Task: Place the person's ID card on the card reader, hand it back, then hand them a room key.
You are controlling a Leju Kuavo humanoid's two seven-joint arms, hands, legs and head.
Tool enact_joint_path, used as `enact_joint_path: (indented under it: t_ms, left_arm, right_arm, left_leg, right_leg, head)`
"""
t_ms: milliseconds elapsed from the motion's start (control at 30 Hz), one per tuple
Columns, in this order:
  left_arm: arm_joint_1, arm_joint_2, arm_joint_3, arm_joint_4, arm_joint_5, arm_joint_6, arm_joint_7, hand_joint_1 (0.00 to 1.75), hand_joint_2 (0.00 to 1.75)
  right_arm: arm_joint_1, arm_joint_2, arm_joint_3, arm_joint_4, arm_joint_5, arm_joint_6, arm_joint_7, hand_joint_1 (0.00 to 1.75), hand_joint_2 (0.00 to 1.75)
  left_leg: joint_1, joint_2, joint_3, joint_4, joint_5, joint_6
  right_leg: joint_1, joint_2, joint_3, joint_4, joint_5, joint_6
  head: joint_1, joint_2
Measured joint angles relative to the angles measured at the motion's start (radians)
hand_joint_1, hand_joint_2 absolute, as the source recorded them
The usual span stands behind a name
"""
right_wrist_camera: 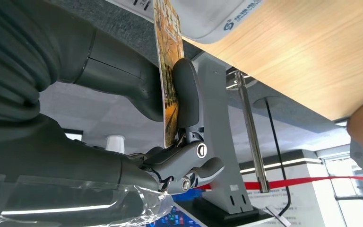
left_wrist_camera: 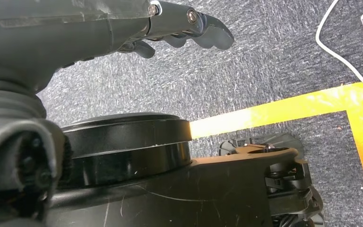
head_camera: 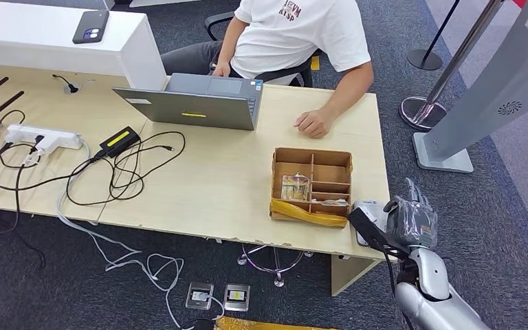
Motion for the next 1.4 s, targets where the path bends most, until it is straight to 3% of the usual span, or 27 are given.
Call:
enact_joint_path:
  t_ms: [1400]
  left_arm:
    - [-0.015,0.0,-0.016,-0.002,0.021,-0.005,0.0,0.0,0.0]
  right_arm:
    - [0.015,0.043,0.003,0.068,-0.011,-0.015,-0.046,1.75,1.75]
  left_leg:
    - [0.0,0.0,0.001,0.0,0.0,0.0]
  right_leg:
    - [0.0,0.001,0.001,0.0,0.0,0.0]
  head:
    - [0.0,0.0]
